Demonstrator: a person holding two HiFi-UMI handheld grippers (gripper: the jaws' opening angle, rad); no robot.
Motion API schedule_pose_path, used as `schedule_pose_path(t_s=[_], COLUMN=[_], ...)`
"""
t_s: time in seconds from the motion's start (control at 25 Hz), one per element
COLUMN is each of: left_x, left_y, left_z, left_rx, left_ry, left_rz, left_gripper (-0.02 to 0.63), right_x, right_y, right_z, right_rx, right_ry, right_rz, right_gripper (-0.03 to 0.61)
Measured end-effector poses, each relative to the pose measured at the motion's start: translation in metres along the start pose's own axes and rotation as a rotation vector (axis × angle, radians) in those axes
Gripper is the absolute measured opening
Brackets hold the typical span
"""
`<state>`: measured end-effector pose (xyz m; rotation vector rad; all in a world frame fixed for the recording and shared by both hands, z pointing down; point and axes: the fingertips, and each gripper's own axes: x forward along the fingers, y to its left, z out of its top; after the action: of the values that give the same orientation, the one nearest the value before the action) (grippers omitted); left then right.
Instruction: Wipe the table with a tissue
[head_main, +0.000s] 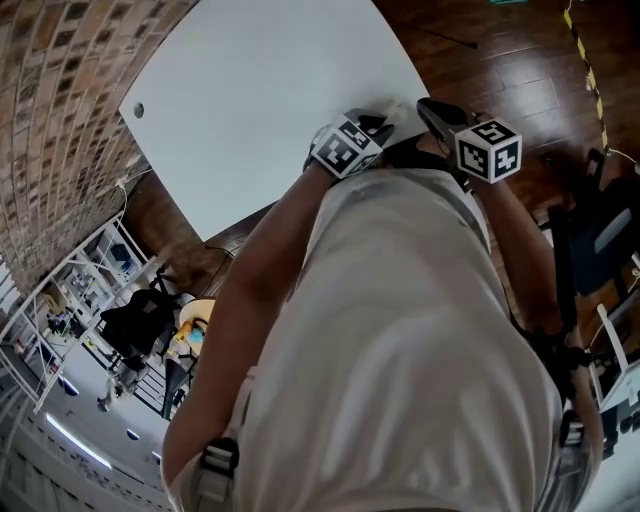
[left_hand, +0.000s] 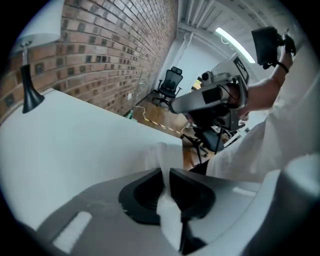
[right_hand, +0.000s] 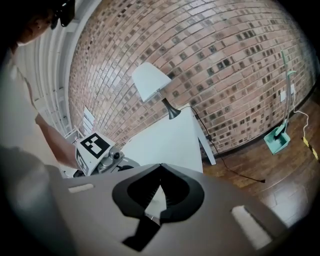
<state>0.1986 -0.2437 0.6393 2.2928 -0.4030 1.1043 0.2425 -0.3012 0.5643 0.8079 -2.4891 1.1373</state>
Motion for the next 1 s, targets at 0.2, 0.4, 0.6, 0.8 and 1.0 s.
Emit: schedule_pose_path(t_s=[0.2,0.4,0.6,0.8,1.0], left_x=[-0.026,-0.084,-0.138,-0.220,-0.251], left_y=[-0.003,0.006,-0.004,-0.006,-0.025], left_z=[-0.004,-0.031,-0.078,-0.131,-0.175], left_rx=[-0.144,-0.289,-0.427,-0.467,-0.544], left_ry=[-0.175,-0.414,-0.606,-0.716,-0.802], left_rz=[0.024,0.154,0.267,0.417,0.518], left_gripper=[0.043,0.044,0.044,0.044,0.044], right_x=[0.004,0.016,0.024,0.059,0.060], right_y=[0.029,0.070,0.119,0.190,0.240], right_z=[0.010,0.000,-0.026,-0.046,-0.063], right_rx=[-0.065,-0.157,-0.248,-0.352,-0.421], right_ry=[-0.020,-0.002,0.053,0.065,0.094], right_rz=[0.017,0.073,0.120,0.198,0.278], right_gripper=[0.008,0.008,0.008,0.008,0.008])
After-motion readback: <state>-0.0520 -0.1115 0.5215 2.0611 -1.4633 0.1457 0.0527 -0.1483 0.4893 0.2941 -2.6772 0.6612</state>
